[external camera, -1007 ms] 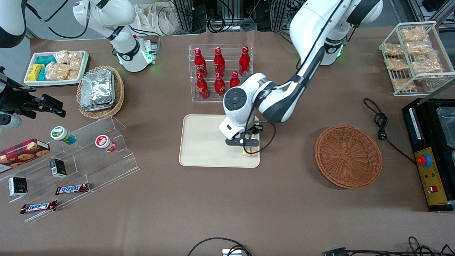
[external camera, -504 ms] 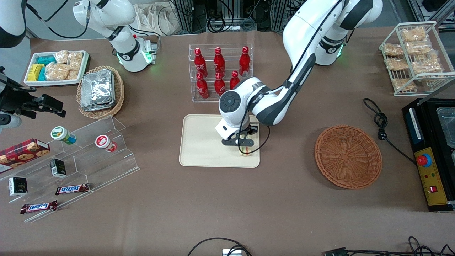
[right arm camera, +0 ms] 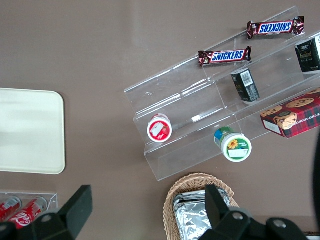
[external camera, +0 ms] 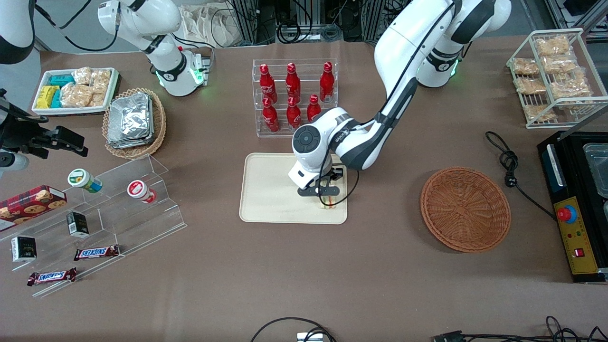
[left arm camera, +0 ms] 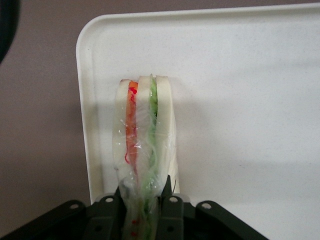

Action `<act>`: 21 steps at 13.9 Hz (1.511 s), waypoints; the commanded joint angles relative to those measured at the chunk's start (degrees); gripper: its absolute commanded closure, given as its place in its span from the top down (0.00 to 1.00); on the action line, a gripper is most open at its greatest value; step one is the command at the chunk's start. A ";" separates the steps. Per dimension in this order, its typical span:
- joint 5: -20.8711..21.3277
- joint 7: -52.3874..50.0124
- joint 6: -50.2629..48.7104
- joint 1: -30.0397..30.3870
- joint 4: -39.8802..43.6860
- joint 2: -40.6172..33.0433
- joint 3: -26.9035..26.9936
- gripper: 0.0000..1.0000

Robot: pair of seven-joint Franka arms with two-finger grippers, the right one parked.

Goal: Place sandwich from basket to tray
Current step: 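Open the left gripper and withdraw it toward the basket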

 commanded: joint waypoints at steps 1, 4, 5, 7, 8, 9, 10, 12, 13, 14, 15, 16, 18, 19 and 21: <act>0.83 -0.76 0.50 -3.64 0.55 -0.39 4.28 1.00; -0.23 -0.49 0.59 -5.77 0.82 -1.18 7.37 1.00; -0.31 -0.49 0.59 -5.77 1.17 -1.62 7.46 1.00; -0.75 -0.40 0.50 -5.33 1.17 -3.20 7.37 1.00; -2.32 0.21 0.41 -5.07 1.17 -4.16 7.46 1.00; -4.69 2.82 0.15 -4.63 1.08 -5.48 7.46 1.00; -7.58 6.07 -0.11 -2.53 0.91 -7.23 7.46 1.00; -11.81 13.10 -1.25 1.68 0.12 -11.18 7.55 1.00; -11.83 17.13 -3.17 3.36 0.03 -12.94 8.07 1.00; -11.83 21.00 -4.93 4.42 0.03 -14.70 9.82 1.00; -11.83 24.52 -6.69 5.21 -0.06 -16.55 11.57 1.00; -11.83 27.43 -8.71 6.79 -0.06 -18.48 12.72 1.00; -11.22 31.75 -12.23 11.26 -0.76 -22.52 13.35 1.00; -10.69 33.59 -13.03 13.81 -1.98 -24.98 13.35 1.00; -10.69 37.98 -14.79 18.65 -5.14 -29.72 13.35 1.00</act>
